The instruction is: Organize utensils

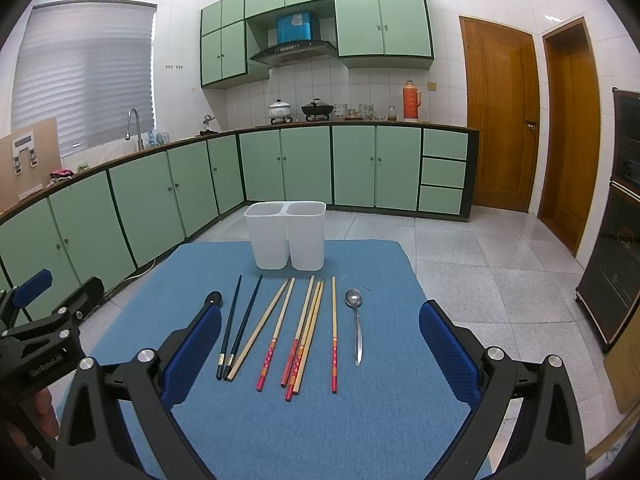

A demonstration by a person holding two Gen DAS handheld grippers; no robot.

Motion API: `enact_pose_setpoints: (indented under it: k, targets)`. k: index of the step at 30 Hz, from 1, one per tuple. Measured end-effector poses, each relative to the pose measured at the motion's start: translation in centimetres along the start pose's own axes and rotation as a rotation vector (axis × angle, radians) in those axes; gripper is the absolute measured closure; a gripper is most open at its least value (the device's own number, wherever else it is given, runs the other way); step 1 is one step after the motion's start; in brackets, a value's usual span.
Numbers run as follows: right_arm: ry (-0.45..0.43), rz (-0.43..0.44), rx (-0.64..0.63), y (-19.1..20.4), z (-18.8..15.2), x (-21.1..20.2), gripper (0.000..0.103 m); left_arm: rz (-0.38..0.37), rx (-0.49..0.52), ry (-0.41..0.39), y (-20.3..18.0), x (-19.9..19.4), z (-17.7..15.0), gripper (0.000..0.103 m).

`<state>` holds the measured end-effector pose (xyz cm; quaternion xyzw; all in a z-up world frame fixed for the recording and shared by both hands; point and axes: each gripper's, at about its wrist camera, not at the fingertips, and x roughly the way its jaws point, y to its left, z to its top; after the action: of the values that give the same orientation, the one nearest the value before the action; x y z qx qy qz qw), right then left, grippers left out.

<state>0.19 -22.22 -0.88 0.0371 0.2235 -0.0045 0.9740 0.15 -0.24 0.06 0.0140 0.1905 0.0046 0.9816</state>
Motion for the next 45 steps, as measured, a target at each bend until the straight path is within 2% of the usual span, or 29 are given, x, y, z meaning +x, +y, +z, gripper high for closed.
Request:
enact_pose_setpoints:
  k: [45]
  targets:
    - [-0.012,0.001,0.002,-0.42,-0.06,-0.02,0.006,0.002,0.004,-0.006,-0.02,-0.32,0.13,0.005]
